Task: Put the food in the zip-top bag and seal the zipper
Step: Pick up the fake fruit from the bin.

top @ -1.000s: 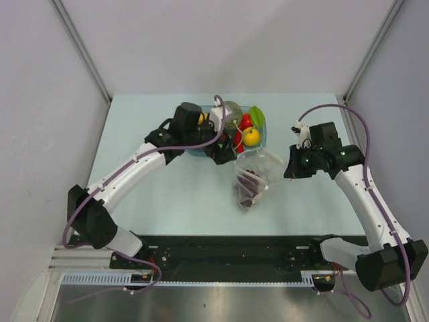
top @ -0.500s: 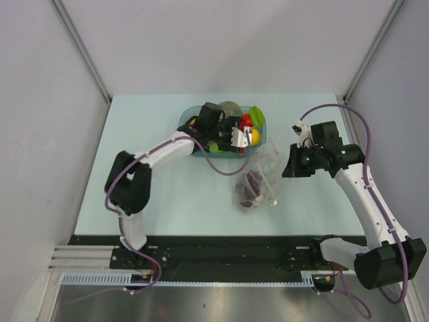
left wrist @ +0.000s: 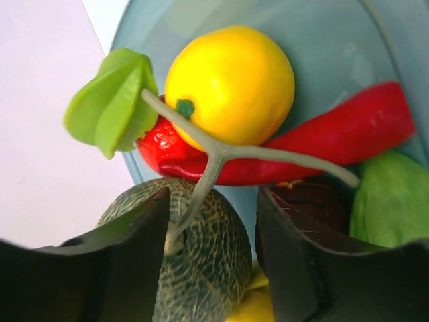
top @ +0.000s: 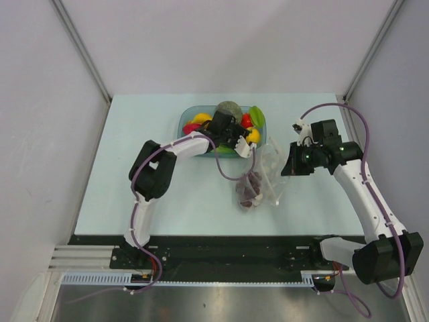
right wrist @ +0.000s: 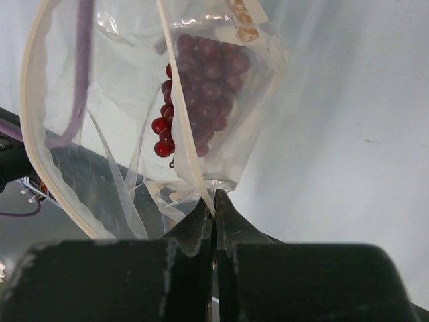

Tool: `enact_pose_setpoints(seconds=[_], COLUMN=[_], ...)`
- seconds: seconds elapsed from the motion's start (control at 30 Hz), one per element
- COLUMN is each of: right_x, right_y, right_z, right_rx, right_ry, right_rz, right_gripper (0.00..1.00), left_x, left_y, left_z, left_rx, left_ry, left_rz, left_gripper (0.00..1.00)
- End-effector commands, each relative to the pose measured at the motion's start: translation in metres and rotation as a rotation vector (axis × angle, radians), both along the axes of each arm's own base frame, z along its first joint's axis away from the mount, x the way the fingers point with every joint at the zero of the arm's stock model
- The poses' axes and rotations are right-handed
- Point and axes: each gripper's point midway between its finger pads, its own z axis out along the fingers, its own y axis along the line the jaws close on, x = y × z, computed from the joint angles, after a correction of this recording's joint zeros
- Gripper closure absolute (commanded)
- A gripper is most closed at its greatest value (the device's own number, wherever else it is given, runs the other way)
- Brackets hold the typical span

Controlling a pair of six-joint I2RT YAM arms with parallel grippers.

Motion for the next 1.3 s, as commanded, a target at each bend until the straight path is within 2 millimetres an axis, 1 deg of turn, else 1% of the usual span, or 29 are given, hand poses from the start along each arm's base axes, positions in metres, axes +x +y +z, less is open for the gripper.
enact_pose_setpoints(seconds=[0.0, 0.07, 0.1, 0.13, 0.17, 0.2, 0.23, 0.27, 0.3, 0.33, 0.37, 0.43, 0.47, 0.57, 0.6, 0.67, 0.73, 0.8, 0.83, 0.9, 0.93, 1.0, 1.03, 1.1, 1.13, 1.17, 1.2, 1.23, 1.27], right_x=[0.011, 0.011, 0.012, 0.014, 0.014, 0.016, 0.017, 0.018, 0.020, 0.021, 0.022, 0.027, 0.028, 0.033, 0.033, 0.034, 0.033, 0.033, 0.032, 0.034, 0.036, 0.042, 0.045, 0.048, 0.051, 0.052, 0.055, 0.056, 0.056], right_y=[0.004, 0.004, 0.005, 0.006, 0.006, 0.007, 0.009, 0.012, 0.014, 0.016, 0.021, 0.027, 0.033, 0.040, 0.046, 0.053, 0.065, 0.077, 0.081, 0.090, 0.096, 0.103, 0.108, 0.116, 0.119, 0.120, 0.121, 0.121, 0.121], right_z=[0.015, 0.017, 0.018, 0.018, 0.020, 0.022, 0.023, 0.024, 0.027, 0.029, 0.028, 0.036, 0.037, 0.047, 0.047, 0.052, 0.053, 0.053, 0.053, 0.055, 0.053, 0.054, 0.046, 0.046, 0.039, 0.039, 0.040, 0.039, 0.037], right_rx=[0.030, 0.033, 0.035, 0.037, 0.043, 0.048, 0.055, 0.060, 0.066, 0.070, 0.069, 0.074, 0.074, 0.077, 0.080, 0.093, 0.106, 0.124, 0.134, 0.166, 0.184, 0.216, 0.226, 0.262, 0.263, 0.266, 0.265, 0.262, 0.259], right_ry=[-0.046, -0.047, -0.050, -0.051, -0.052, -0.058, -0.058, -0.062, -0.071, -0.078, -0.077, -0.101, -0.104, -0.131, -0.133, -0.137, -0.144, -0.138, -0.131, -0.116, -0.093, -0.065, -0.029, 0.012, 0.039, 0.046, 0.043, 0.042, 0.048], right_rz=[-0.004, 0.000, 0.002, 0.002, 0.003, 0.004, 0.009, 0.018, 0.023, 0.032, 0.048, 0.061, 0.080, 0.095, 0.109, 0.115, 0.139, 0.152, 0.156, 0.149, 0.153, 0.130, 0.131, 0.126, 0.126, 0.124, 0.126, 0.127, 0.128], right_gripper=[1.00, 1.00, 1.00, 1.00, 1.00, 1.00, 1.00, 1.00, 1.00, 1.00, 1.00, 1.00, 1.00, 1.00, 1.00, 1.00, 1.00, 1.00, 1.00, 1.00, 1.00, 1.00, 1.00, 1.00, 1.00, 1.00, 1.00, 1.00, 1.00], left_x=[0.020, 0.018, 0.016, 0.012, 0.008, 0.003, -0.001, -0.008, -0.012, -0.014, -0.018, -0.017, -0.018, -0.010, -0.011, -0.009, -0.012, -0.016, -0.027, -0.041, -0.055, -0.073, -0.085, -0.100, -0.109, -0.121, -0.134, -0.143, -0.159], left_y=[-0.016, -0.019, -0.020, -0.020, -0.019, -0.018, -0.017, -0.013, -0.011, -0.010, -0.006, 0.001, 0.004, 0.017, 0.022, 0.034, 0.048, 0.061, 0.068, 0.074, 0.079, 0.081, 0.084, 0.082, 0.080, 0.080, 0.074, 0.069, 0.063], left_z=[0.022, 0.032, 0.036, 0.050, 0.052, 0.060, 0.082, 0.085, 0.093, 0.103, 0.118, 0.136, 0.150, 0.182, 0.199, 0.227, 0.262, 0.281, 0.306, 0.318, 0.340, 0.348, 0.363, 0.365, 0.365, 0.372, 0.378, 0.371, 0.381], left_rx=[-0.018, -0.038, -0.053, -0.068, -0.078, -0.103, -0.138, -0.152, -0.175, -0.204, -0.237, -0.279, -0.315, -0.404, -0.440, -0.525, -0.604, -0.694, -0.743, -0.812, -0.856, -0.930, -0.969, -1.038, -1.078, -1.105, -1.124, -1.147, -1.172], left_ry=[-0.130, -0.121, -0.103, -0.098, -0.085, -0.075, -0.097, -0.080, -0.075, -0.084, -0.084, -0.089, -0.085, -0.088, -0.095, -0.066, -0.075, -0.019, -0.021, 0.071, 0.079, 0.201, 0.223, 0.365, 0.451, 0.487, 0.529, 0.610, 0.633], left_rz=[-0.032, -0.034, -0.035, -0.037, -0.039, -0.040, -0.041, -0.038, -0.045, -0.040, -0.027, -0.007, 0.012, 0.068, 0.082, 0.132, 0.167, 0.225, 0.232, 0.271, 0.269, 0.298, 0.295, 0.328, 0.343, 0.334, 0.294, 0.303, 0.261], left_gripper=[0.48, 0.67, 0.82, 0.88, 0.94, 1.00, 1.00, 1.00, 1.00, 1.00, 1.00, 1.00, 1.00, 1.00, 1.00, 1.00, 1.00, 1.00, 1.00, 1.00, 1.00, 1.00, 1.00, 1.00, 1.00, 1.00, 1.00, 1.00, 1.00])
